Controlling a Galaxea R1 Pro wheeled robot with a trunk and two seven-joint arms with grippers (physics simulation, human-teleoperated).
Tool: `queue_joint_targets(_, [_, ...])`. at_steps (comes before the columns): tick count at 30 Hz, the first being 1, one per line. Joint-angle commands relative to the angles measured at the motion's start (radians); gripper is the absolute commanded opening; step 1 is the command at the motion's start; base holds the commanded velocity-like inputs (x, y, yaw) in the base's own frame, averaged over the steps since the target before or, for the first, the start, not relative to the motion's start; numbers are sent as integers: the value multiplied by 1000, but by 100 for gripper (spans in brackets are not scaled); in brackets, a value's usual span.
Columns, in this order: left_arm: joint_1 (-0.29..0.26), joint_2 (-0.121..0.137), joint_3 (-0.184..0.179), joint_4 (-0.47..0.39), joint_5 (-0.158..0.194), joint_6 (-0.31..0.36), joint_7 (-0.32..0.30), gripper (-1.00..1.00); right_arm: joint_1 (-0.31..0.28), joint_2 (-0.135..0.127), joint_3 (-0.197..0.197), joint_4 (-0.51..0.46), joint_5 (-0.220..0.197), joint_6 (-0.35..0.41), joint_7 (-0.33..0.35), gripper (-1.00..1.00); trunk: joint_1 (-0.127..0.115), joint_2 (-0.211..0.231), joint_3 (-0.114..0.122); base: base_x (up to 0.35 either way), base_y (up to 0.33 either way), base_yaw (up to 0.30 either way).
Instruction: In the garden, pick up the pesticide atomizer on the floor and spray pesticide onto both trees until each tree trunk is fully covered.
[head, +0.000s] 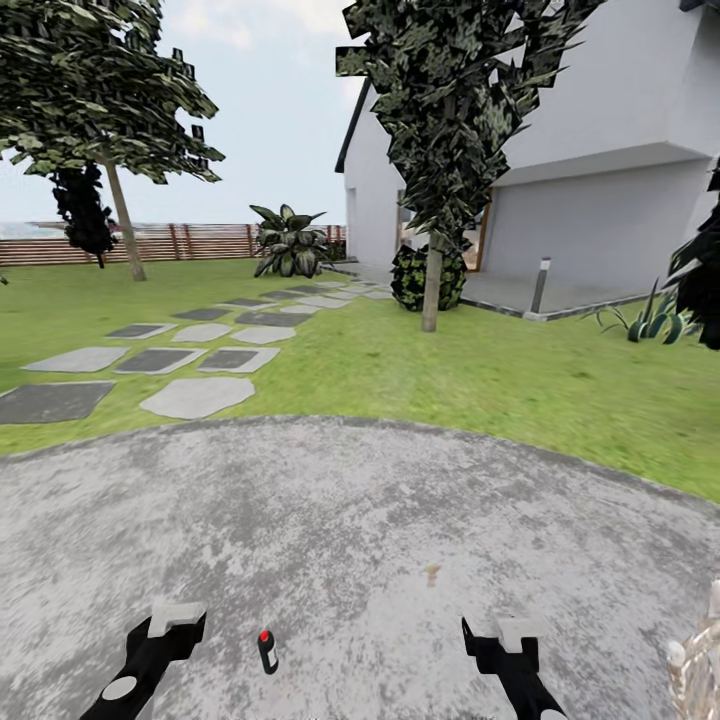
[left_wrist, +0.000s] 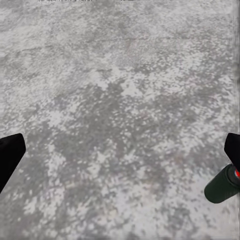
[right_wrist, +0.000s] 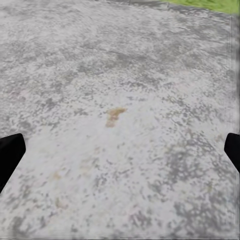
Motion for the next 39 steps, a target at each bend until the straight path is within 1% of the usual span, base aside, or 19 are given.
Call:
queue_joint_targets(1, [0, 0, 1, 0, 1, -3, 1, 100, -1, 0, 0, 1, 1, -3, 0, 100, 0, 0, -1, -61, 55, -276])
queue_joint_targets(8, [0, 0, 1, 0, 0, -4, 2, 100, -1, 0, 0, 0, 1, -3, -2, 100, 0, 0, -1, -19, 17, -259])
queue_joint_targets(18, [0, -1, 0, 0, -2, -3, 2, 100, -1, 0, 0, 1, 1, -3, -2, 100, 0, 0, -1, -1, 1, -27])
queue_joint_targets(20, [-4, -13, -1, 0, -3, 3, 3, 100, -2, -1, -2, -21, 1, -1, -3, 100, 0, 0, -1, 0, 0, 0])
queue_joint_targets(21, [-12, -34, -3, -3, -4, 12, 3, 100, -6, -1, -2, -92, 2, 6, -5, 100, 0, 0, -1, 0, 0, 0])
queue_joint_targets(22, [-14, -50, -3, -6, -5, 14, 6, 100, -16, 0, -3, -143, 2, 26, -6, 100, 0, 0, -1, 0, 0, 0])
queue_joint_targets(23, [-14, -54, -3, -7, -5, 15, 7, 100, -22, 0, -3, -161, 2, 41, -7, 100, 0, 0, -1, 0, 0, 0])
queue_joint_targets(24, [-18, -62, -4, -10, -6, 17, 8, 100, -40, 0, -3, -193, 2, 82, -8, 100, 0, 0, -1, 0, 0, 0])
queue_joint_targets(25, [-21, -65, -4, -12, -6, 18, 8, 100, -50, 0, -3, -208, 1, 108, -8, 100, 0, 0, -1, 0, 0, 0])
queue_joint_targets(26, [-30, -69, -4, -13, -7, 20, 9, 100, -75, 0, -3, -236, 1, 166, -9, 100, 0, 0, -1, 0, 0, 0])
queue_joint_targets(27, [-36, -70, -4, -14, -7, 22, 10, 100, -88, 0, -3, -248, 1, 197, -9, 100, 0, 0, -1, 0, 0, 0])
queue_joint_targets(29, [-59, -70, -4, -12, -6, 35, 10, 100, -140, 0, -3, -287, 0, 309, -10, 100, 0, 0, -1, 0, 0, 0])
queue_joint_targets(31, [-75, -67, -4, -9, -6, 50, 10, 100, -186, 0, -3, -306, -1, 380, -10, 100, 0, 0, -1, 0, 0, 0])
queue_joint_targets(32, [-78, -66, -5, -10, -7, 53, 10, 100, -206, 0, -3, -315, -1, 399, -10, 100, 0, 0, -1, 0, 0, 0])
queue_joint_targets(34, [-78, -64, -6, -12, -7, 52, 10, 100, -226, 0, -4, -337, -1, 415, -10, 100, 0, 0, -1, 0, 0, 0])
queue_joint_targets(39, [-74, -63, -8, -6, -12, 45, 7, 100, -243, -1, -3, -394, -3, 431, -6, 100, 0, 0, -1, 0, 0, 0])
